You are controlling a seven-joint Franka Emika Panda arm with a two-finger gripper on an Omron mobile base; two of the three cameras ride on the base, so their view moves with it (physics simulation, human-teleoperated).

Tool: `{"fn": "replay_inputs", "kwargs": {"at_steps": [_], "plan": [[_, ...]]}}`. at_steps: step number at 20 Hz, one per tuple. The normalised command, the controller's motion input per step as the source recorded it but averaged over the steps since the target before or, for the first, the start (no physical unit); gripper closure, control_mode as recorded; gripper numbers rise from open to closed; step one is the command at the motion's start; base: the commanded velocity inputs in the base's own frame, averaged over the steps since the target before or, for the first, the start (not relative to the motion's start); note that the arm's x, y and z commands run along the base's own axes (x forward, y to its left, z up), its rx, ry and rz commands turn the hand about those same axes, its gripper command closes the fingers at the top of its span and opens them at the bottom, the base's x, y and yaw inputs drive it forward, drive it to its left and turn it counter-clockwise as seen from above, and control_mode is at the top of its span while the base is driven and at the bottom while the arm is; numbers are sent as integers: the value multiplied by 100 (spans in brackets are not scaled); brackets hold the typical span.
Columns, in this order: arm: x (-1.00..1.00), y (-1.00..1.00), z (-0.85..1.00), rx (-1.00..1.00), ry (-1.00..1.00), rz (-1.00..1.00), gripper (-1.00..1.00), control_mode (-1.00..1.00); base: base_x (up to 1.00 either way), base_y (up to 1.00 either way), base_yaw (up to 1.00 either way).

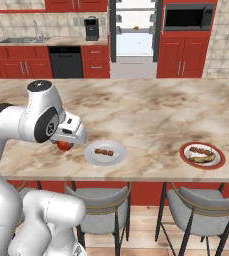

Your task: Pick up the banana and apple from the fridge and place one fruit on each plate on the dining counter.

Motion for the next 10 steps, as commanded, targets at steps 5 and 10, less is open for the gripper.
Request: {"fn": "replay_inputs", "kwargs": {"at_steps": [5,10], "plan": [[100,-5,-44,0,4,0,100,-100,0,0,0],[100,-29,-73,0,17,0,100,-100,0,0,0]]}}
